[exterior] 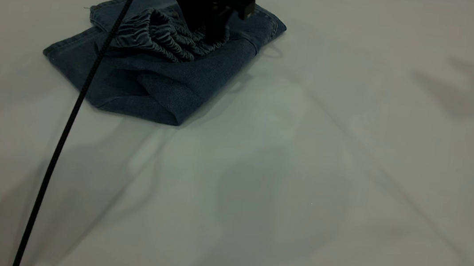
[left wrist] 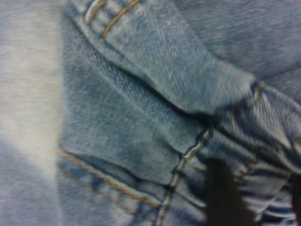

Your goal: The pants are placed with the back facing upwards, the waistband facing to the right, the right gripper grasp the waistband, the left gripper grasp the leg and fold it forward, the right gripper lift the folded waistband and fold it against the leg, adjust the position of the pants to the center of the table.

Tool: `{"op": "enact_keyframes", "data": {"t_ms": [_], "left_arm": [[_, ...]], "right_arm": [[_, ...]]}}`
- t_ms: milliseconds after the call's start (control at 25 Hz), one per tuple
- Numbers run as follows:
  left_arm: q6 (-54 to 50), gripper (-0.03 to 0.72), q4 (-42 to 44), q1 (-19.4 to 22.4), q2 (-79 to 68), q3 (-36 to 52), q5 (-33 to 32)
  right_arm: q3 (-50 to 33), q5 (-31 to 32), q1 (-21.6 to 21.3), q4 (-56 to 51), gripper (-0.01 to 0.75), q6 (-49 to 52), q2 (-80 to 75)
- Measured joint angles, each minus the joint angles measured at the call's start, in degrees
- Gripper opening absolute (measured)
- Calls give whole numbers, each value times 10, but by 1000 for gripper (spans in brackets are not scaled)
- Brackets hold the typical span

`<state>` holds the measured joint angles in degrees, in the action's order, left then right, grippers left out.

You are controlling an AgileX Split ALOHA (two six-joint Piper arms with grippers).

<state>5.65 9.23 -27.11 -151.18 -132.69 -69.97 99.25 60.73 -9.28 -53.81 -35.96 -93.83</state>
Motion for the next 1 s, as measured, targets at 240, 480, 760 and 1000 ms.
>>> {"op": "enact_keyframes", "data": {"t_ms": [240,480,760,1000], "left_arm": [[0,41,74,1,1,0,0],[0,30,99,2,14,-1,0],[4,30,161,19,33,-1,0],[20,30,178,59,44,-1,0]], "right_arm": [[0,0,0,0,584,0,0],[0,0,0,0,584,0,0],[0,0,0,0,584,0,0],[0,-1,0,0,584,0,0]]}}
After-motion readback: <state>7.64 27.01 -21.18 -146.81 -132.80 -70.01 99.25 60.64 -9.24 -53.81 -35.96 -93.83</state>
